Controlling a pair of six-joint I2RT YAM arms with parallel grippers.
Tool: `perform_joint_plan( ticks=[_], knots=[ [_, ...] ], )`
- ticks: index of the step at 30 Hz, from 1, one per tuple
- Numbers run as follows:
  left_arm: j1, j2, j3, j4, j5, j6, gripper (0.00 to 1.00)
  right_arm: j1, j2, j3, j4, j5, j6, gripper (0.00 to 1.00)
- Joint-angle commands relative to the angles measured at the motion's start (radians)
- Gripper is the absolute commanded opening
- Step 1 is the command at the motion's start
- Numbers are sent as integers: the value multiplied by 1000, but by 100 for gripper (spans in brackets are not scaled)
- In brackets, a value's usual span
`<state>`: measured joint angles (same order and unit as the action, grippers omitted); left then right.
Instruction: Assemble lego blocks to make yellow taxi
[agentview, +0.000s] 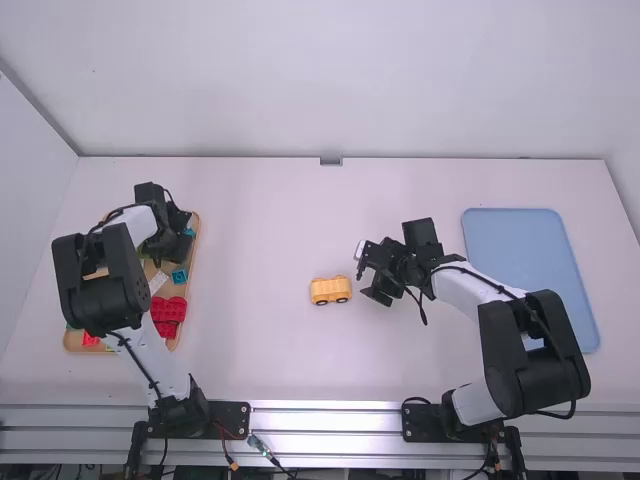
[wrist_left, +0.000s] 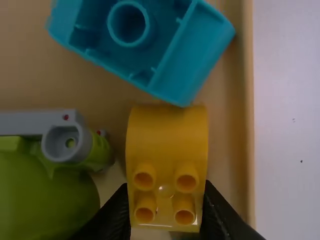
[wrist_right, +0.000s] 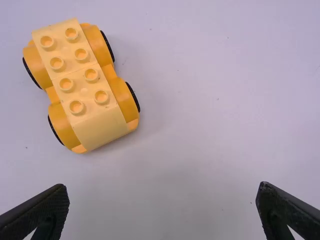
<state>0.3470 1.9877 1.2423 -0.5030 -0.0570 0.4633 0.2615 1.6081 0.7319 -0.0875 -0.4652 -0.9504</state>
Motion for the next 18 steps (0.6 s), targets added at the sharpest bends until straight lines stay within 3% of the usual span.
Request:
perform_joint_plan(
  ticks=[1, 5, 8, 10, 18],
  knots=[
    [7, -2, -27, 5, -1, -2, 23, 1, -14, 20, -4, -9, 3, 99],
    [6, -2, -39, 25, 5, -2, 12, 1, -14, 20, -3, -8, 3, 99],
    [6, -6, -18, 10, -16, -42, 11, 1, -14, 20, -3, -8, 3, 99],
    [6, -14, 1, -16, -5, -55, 2, 2, -14, 20, -3, -9, 2, 99],
    [-58, -127, 5, -67, 85, -42, 2, 1, -14, 20, 0, -9, 2, 99]
  ],
)
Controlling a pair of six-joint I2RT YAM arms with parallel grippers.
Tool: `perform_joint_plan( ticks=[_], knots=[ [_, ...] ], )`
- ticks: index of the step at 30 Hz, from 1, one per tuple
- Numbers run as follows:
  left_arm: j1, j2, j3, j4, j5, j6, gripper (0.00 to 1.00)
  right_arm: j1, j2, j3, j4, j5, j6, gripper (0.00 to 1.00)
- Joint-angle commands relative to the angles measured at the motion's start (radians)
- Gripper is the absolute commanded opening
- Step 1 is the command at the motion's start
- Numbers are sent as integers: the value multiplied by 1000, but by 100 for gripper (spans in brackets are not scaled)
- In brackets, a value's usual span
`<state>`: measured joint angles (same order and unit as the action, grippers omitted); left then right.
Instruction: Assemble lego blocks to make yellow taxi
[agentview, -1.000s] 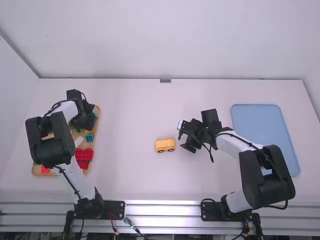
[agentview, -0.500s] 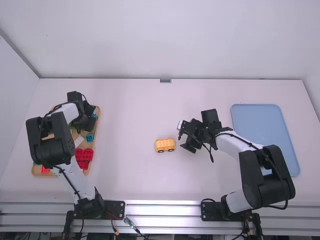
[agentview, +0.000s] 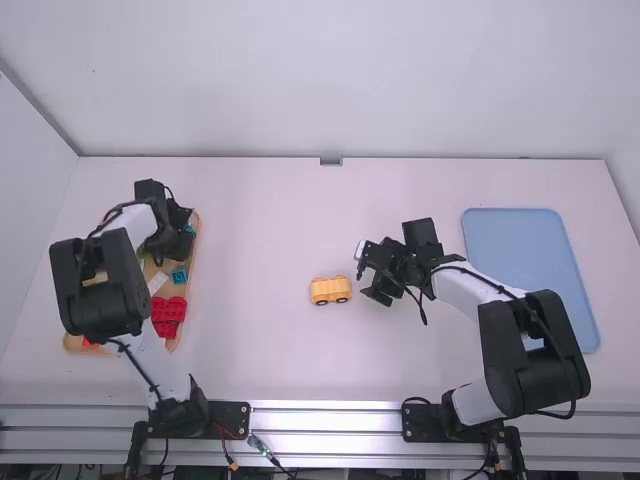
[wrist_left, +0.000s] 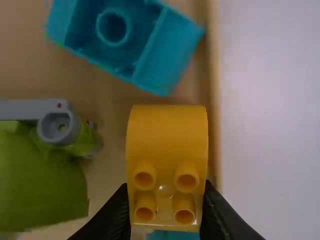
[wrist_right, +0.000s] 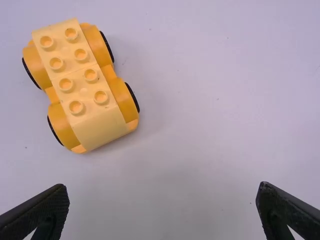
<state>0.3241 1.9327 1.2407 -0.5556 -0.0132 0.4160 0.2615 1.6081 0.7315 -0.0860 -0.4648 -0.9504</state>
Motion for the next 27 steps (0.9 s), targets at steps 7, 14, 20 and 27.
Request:
perform_joint_plan(
  ticks=[7, 14, 20, 27],
  knots=[
    [-297, -110, -44, -104, 49, 236, 2, 1, -14, 21, 3, -9, 2, 99],
    [-611, -110, -155, -10, -50, 359, 2, 1, -14, 21, 3, -5, 2, 99],
    [-748, -110, -230, 46, -71, 435, 2, 1, -14, 21, 4, -6, 0, 99],
    [-734, -110, -235, 47, 64, 546, 2, 1, -14, 21, 3, -8, 0, 99]
  ],
)
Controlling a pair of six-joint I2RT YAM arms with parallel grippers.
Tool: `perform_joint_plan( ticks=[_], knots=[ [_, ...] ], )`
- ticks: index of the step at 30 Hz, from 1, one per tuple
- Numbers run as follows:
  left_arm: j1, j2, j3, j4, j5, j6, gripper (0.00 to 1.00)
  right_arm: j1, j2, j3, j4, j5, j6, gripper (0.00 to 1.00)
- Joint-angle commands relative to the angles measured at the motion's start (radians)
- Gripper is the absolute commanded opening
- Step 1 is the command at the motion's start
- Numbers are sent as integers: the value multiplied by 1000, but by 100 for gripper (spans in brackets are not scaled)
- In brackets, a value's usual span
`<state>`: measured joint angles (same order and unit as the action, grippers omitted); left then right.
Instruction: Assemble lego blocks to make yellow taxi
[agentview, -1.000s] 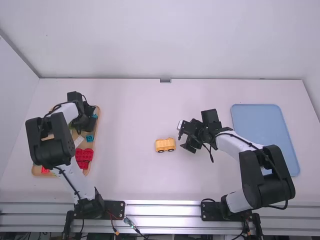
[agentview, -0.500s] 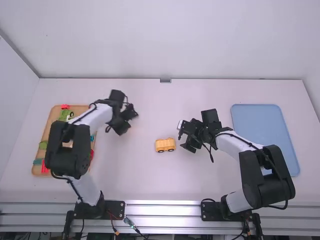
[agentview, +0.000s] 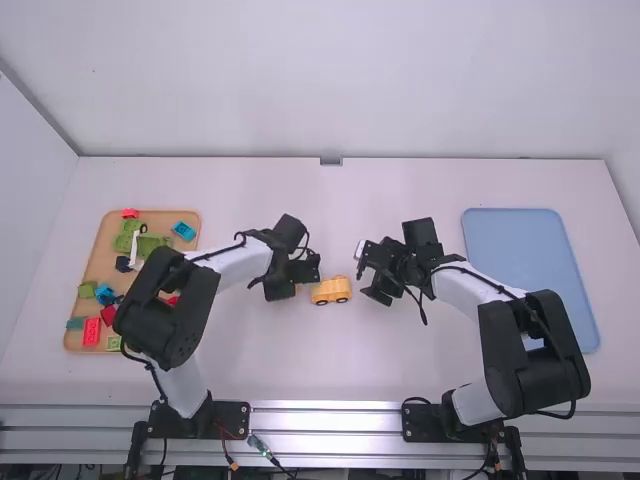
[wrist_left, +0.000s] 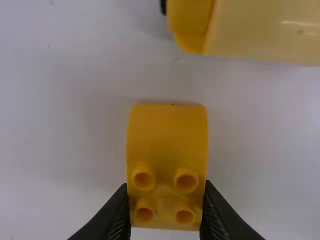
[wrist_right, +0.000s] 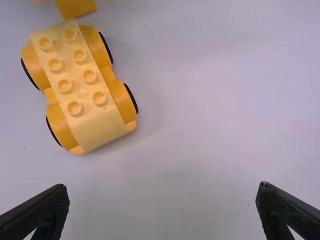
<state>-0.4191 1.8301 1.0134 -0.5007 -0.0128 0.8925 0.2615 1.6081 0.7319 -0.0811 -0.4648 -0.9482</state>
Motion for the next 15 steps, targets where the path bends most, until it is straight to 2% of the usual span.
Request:
perform_joint_plan(
  ticks=[1, 8, 9, 10, 11, 12, 15],
  knots=[
    [7, -7, -8, -14, 70, 76, 2, 1, -14, 21, -2, -6, -3, 99],
    [0, -7, -9, -47, 77, 88, 4, 1, -14, 21, 1, -8, -3, 99],
    [1, -7, -9, -51, 77, 87, 15, 1, -14, 21, 3, -8, -3, 99],
    [6, -7, -8, -47, 76, 66, 41, 1, -14, 21, 3, -9, -3, 99],
    [9, -7, -8, -40, 77, 53, 79, 1, -14, 21, 5, -9, -3, 99],
    [9, -7, -8, -32, 77, 39, 99, 1, -14, 21, 6, -9, -2, 99],
    [6, -7, -8, -6, 113, 41, 99, 1, -14, 21, 6, -9, -3, 99]
  ],
)
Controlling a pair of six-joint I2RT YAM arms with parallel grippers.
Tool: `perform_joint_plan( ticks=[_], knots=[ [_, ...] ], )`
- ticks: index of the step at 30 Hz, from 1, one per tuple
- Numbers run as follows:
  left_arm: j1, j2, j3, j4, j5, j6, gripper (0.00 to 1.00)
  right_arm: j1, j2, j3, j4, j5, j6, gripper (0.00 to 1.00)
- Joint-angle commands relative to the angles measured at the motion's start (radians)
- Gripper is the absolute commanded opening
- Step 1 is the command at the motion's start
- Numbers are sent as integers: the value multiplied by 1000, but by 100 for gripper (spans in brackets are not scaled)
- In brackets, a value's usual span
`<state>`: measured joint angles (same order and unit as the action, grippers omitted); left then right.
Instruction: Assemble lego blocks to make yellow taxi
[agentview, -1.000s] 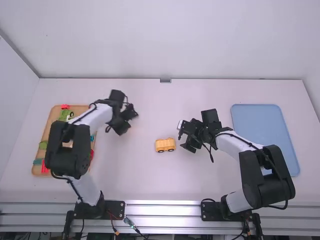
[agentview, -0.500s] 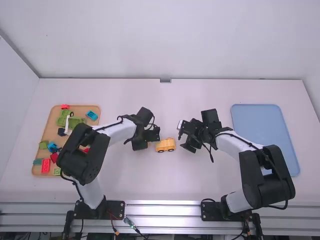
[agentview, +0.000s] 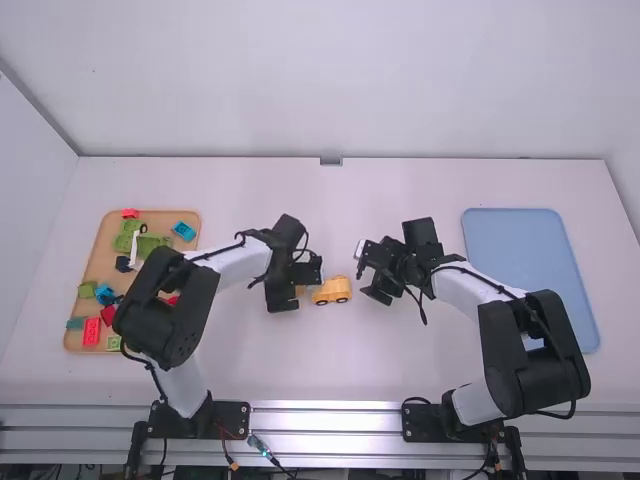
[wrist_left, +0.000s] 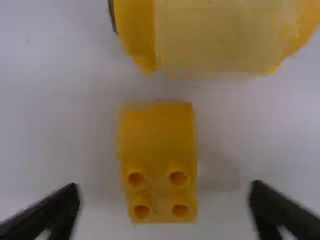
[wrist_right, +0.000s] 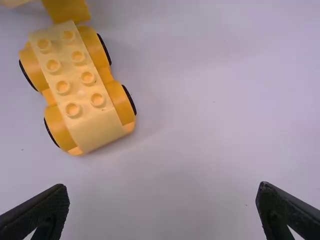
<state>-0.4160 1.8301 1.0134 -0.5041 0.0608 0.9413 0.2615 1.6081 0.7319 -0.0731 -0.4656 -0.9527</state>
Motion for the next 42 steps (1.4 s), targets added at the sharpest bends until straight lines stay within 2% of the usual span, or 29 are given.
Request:
perform_joint_plan(
  ticks=[1, 6, 12, 16, 17, 18, 20, 24, 27, 30, 36, 39, 42],
  knots=[
    [5, -7, -9, 2, 76, 17, 99, 1, -14, 20, -3, -8, 2, 99],
    [75, -7, -72, 116, 289, 108, 99, 1, -13, 19, -2, -28, 1, 99],
    [287, -7, -288, 474, 686, 117, 99, -17, -12, 4, -14, -163, -120, 99],
    [381, -7, -407, 634, 832, 178, 99, -40, -12, -5, -10, -236, -153, 99],
    [407, -4, -452, 708, 868, 174, 96, -48, -12, -7, -11, -265, -172, 99],
    [423, -1, -477, 756, 877, 161, 89, -53, -12, -8, -11, -280, -180, 99],
    [452, 14, -526, 871, 903, 112, 86, -60, -12, -10, -8, -306, -181, 99],
    [470, 38, -575, 992, 984, 95, 86, -60, -12, -18, 11, -323, -180, 99],
    [461, 71, -556, 999, 988, 95, 85, -55, -12, -32, 40, -323, -179, 99],
    [462, 121, -489, 934, 1024, 105, 81, -42, -12, -57, 86, -323, -166, 99],
    [460, 174, -387, 763, 1063, 211, 63, -38, -12, -71, 103, -323, -174, 99],
    [450, 174, -369, 684, 1056, 265, 47, -38, -12, -71, 103, -324, -174, 99],
    [449, 174, -367, 679, 1045, 261, 45, -38, -12, -71, 104, -328, -174, 99]
  ],
)
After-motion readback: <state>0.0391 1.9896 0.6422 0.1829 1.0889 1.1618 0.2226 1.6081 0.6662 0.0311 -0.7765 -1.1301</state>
